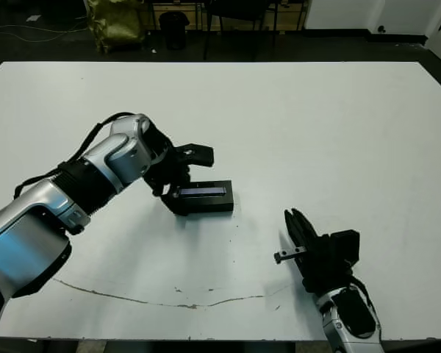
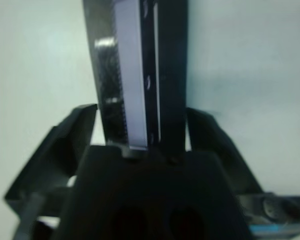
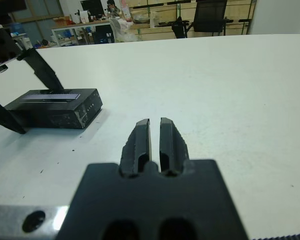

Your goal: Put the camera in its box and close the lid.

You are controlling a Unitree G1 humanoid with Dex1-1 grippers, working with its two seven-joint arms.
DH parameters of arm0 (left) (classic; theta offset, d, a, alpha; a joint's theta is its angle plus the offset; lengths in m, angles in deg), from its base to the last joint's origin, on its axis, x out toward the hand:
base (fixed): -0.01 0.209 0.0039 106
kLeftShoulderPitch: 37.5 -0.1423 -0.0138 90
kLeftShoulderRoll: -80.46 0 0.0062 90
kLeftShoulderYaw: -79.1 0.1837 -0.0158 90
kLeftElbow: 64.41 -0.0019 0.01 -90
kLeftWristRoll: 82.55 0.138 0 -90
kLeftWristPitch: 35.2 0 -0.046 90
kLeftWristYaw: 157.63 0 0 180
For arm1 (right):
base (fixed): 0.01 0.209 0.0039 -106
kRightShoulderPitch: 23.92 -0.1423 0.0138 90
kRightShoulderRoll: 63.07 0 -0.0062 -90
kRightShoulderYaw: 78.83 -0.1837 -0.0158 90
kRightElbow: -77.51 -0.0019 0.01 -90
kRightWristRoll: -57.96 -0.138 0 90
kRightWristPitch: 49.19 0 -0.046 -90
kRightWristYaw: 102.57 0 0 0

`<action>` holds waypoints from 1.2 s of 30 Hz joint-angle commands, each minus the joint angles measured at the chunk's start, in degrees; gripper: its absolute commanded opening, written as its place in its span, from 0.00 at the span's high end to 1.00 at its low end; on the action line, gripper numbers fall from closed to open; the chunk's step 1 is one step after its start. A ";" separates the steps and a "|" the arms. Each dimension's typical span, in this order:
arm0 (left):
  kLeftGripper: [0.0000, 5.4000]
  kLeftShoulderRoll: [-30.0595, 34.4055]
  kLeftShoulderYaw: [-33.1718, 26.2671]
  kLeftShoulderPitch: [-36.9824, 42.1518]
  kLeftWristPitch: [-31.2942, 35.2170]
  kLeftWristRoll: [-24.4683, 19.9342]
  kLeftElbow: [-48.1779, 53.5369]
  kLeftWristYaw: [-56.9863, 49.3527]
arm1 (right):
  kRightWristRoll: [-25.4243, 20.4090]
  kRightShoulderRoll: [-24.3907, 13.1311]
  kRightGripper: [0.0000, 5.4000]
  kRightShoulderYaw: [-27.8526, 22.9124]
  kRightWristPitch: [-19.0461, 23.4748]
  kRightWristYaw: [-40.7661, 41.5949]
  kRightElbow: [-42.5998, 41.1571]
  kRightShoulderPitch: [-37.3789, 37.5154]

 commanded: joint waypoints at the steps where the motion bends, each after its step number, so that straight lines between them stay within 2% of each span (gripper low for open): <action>1: 0.04 1.18 -0.10 -2.08 -0.93 0.79 0.95 -0.68 | 0.23 -0.12 1.00 0.02 0.67 -0.07 0.70 0.47; 2: 0.00 1.23 -0.25 -2.21 -0.74 0.84 1.12 -0.86 | 0.03 -0.05 1.00 0.00 0.53 0.07 0.84 0.42; 12: 0.00 3.04 -0.22 -3.45 -4.25 2.22 3.98 -2.52 | 0.38 -0.49 1.00 0.11 1.03 0.07 0.47 0.44; 16: 0.00 3.78 -3.48 -3.19 -5.16 0.10 3.30 -2.55 | 0.11 -0.46 1.00 0.01 1.53 -0.10 0.22 0.49; 25: 0.00 7.62 -19.29 -6.38 -3.89 -11.86 9.58 -4.57 | 0.23 -0.31 1.00 0.17 0.88 0.22 1.32 0.21; 30: 0.00 7.88 -25.69 -8.63 3.98 -19.84 12.70 -4.96 | 1.06 -0.15 1.00 0.56 -0.29 0.09 2.26 0.22; 36: 0.00 7.31 -30.90 -13.41 10.16 -27.23 16.85 -8.82 | 1.71 0.21 1.00 0.99 -1.09 -0.08 3.05 0.10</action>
